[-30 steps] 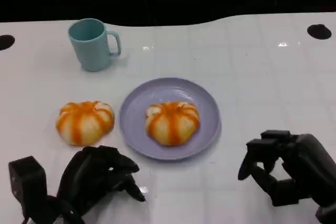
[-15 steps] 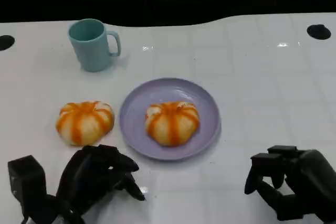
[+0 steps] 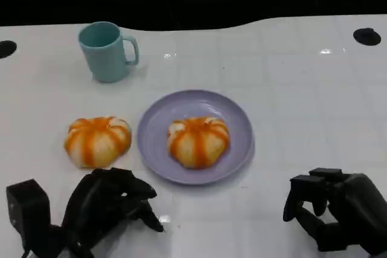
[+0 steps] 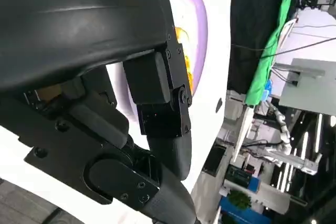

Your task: Grasp the bread from the table and place it into the plate.

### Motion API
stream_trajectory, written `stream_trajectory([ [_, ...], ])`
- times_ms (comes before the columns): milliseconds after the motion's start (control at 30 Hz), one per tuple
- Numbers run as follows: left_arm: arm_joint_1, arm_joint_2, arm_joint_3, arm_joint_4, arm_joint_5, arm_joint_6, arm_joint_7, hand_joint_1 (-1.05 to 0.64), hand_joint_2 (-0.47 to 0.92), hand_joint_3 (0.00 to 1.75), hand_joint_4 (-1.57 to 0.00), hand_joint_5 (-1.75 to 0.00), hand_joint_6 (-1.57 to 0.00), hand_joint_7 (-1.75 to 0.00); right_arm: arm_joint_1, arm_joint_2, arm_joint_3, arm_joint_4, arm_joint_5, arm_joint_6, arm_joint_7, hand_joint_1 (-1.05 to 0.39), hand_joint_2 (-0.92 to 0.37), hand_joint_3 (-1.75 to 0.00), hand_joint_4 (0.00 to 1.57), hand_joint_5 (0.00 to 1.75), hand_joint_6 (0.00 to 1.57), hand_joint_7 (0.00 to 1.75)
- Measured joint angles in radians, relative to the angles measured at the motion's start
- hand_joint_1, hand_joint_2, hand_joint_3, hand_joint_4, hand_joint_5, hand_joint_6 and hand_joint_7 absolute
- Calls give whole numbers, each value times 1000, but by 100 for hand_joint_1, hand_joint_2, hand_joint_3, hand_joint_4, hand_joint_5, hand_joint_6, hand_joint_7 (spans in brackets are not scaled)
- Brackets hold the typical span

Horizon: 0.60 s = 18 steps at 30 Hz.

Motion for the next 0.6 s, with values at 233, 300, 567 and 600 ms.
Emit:
stream_trajectory([
  [233, -7, 3, 4, 14, -6, 0, -10, -105, 73, 0, -157, -57, -157, -19, -23, 0, 6, 18, -7, 0, -24, -15, -32, -127, 89, 175, 81, 137],
  [300, -9, 4, 4, 15, -6, 0, -10, -105, 73, 0, -157, -57, -157, -19, -24, 0, 9, 20, -9, 0, -26, -15, -32, -127, 89, 175, 81, 137],
  [567, -10, 4, 4, 15, -6, 0, -10, -105, 74, 0, -157, -57, -157, -19, -26, 0, 16, 24, -12, 0, -34, -16, -32, -125, 89, 175, 83, 130],
  [600, -11, 4, 4, 16, -6, 0, -10, -105, 74, 0, -157, -57, -157, -19, -27, 0, 17, 27, -12, 0, -34, -16, -32, -125, 89, 175, 83, 130],
])
